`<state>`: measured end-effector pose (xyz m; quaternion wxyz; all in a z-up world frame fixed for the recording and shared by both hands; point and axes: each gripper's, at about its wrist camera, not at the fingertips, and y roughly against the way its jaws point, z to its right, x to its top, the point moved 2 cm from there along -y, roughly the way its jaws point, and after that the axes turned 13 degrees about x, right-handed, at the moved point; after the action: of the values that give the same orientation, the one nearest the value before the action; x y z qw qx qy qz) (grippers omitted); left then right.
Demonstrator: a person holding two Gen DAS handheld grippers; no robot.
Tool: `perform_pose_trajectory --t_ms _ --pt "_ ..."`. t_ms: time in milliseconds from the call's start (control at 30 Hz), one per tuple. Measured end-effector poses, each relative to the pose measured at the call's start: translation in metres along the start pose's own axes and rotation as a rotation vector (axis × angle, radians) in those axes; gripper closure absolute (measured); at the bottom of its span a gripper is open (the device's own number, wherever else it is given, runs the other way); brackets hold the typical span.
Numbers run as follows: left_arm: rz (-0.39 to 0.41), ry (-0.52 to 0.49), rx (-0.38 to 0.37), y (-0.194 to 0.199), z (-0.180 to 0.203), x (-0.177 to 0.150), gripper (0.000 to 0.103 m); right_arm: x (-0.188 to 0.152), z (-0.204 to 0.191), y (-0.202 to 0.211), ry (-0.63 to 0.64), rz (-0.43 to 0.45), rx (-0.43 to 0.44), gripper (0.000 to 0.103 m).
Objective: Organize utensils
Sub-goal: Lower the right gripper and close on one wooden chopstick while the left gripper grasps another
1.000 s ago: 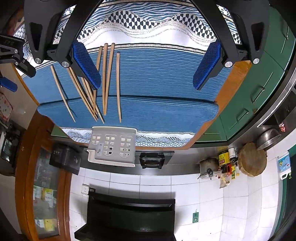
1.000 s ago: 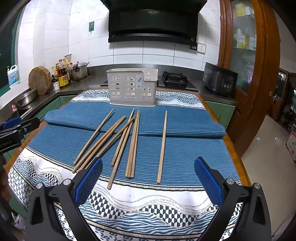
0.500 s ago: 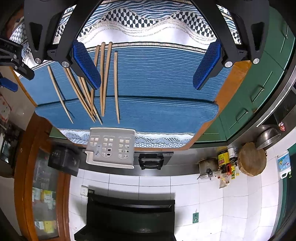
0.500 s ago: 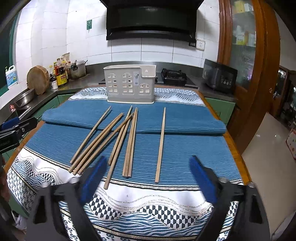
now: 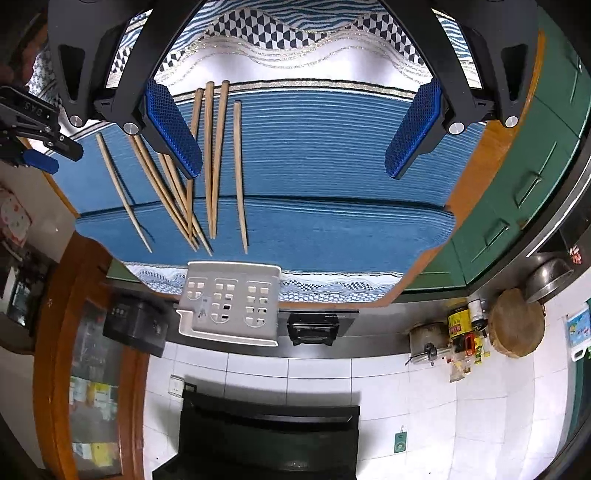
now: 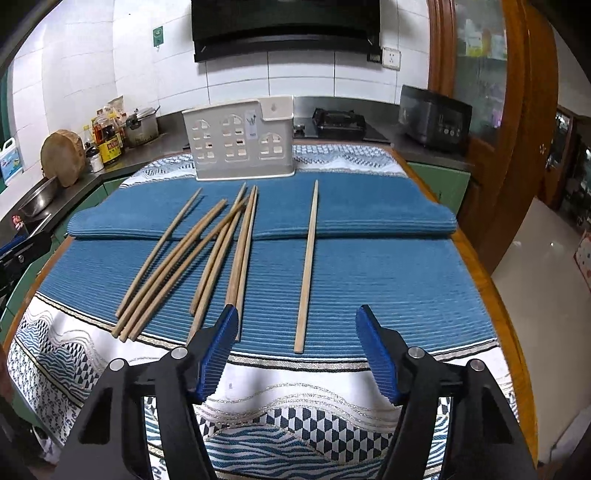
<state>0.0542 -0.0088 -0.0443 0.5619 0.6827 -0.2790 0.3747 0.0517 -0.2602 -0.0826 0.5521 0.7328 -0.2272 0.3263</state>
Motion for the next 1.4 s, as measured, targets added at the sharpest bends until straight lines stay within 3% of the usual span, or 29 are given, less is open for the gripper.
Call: perform_pose_trajectory --t_ms 300,500,633,867,1000,1067,1233,1400 --pt "-0.038 -0.022 -0.027 -0.014 0.01 -0.004 0.006 -0.004 0.005 -0.02 -0.019 -0.045 0.019 0.052" --pt "-0.062 -0.036 -0.043 -0.022 0.015 -0.006 0.006 -0.004 0.008 -0.027 -0.032 -0.058 0.017 0.052" --pt "-0.083 -0.009 -0.096 -0.026 0.016 -0.008 0.006 -0.005 0.009 -0.03 -0.035 -0.063 0.02 0.054" --pt "-0.093 -0.039 -0.071 -0.032 0.022 -0.011 0.005 -0.006 0.008 -0.034 -0.036 -0.074 0.024 0.055" --pt "-0.126 -0.054 -0.086 -0.04 0.024 -0.013 0.006 -0.008 0.01 -0.04 -0.045 -0.091 0.027 0.063" --pt "-0.142 -0.066 -0.095 -0.045 0.028 -0.014 0.022 -0.008 0.011 -0.042 -0.051 -0.096 0.029 0.064" --pt "-0.195 -0.085 -0.115 -0.061 0.038 -0.019 0.05 -0.01 0.01 -0.048 -0.05 -0.111 0.034 0.07" --pt "-0.221 -0.11 -0.149 -0.074 0.052 -0.022 0.054 -0.01 0.012 -0.052 -0.054 -0.118 0.031 0.072"
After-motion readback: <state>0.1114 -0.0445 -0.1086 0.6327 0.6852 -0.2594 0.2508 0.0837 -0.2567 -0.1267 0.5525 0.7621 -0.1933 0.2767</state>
